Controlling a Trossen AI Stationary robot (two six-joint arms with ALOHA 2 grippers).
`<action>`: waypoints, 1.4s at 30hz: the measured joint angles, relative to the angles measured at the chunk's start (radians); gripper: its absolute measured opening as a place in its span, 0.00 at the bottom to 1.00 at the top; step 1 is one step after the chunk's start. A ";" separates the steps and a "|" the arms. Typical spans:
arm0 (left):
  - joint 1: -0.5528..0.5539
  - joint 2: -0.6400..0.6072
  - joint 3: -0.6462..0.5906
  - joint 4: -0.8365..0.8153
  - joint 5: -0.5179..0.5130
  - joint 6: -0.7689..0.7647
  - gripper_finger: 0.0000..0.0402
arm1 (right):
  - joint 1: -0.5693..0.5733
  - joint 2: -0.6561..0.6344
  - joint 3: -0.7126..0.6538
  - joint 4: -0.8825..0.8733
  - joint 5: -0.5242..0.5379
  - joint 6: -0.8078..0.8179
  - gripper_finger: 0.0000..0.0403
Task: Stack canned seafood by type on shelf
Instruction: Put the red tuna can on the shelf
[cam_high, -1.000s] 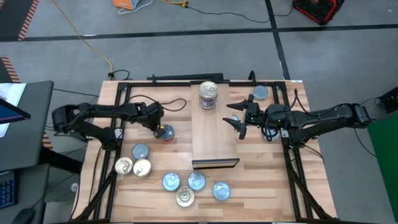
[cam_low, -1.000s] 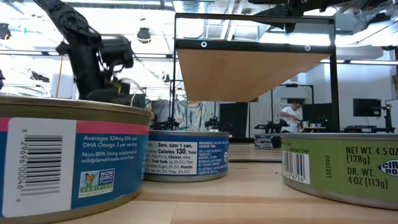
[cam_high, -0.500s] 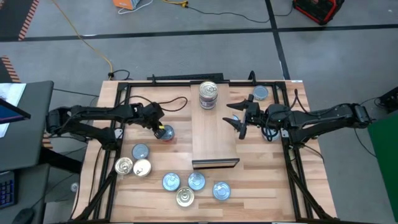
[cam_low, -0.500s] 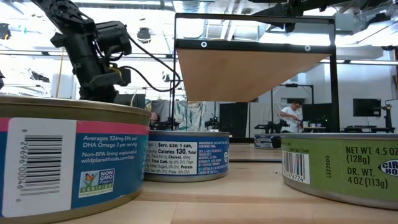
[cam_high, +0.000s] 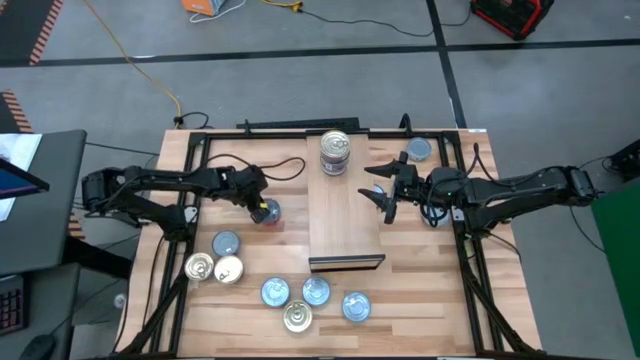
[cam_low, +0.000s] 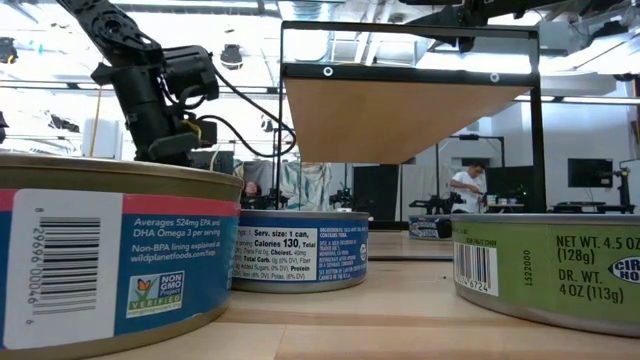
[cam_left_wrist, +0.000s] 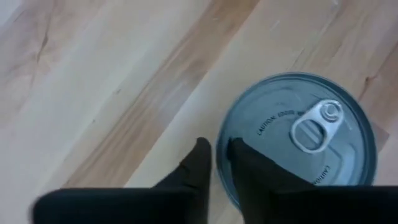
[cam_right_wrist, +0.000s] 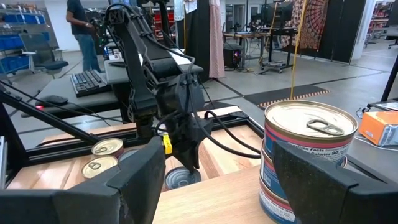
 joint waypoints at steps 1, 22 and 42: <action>0.004 0.000 0.000 -0.003 -0.001 0.004 0.07 | 0.000 0.000 0.000 0.000 0.000 0.000 0.79; 0.202 0.004 -0.003 -0.094 0.152 0.078 0.00 | 0.000 0.000 0.000 0.001 0.000 -0.002 0.79; 0.075 -0.049 -0.004 -0.113 0.072 0.248 0.00 | 0.000 0.000 0.000 -0.007 0.000 0.001 0.79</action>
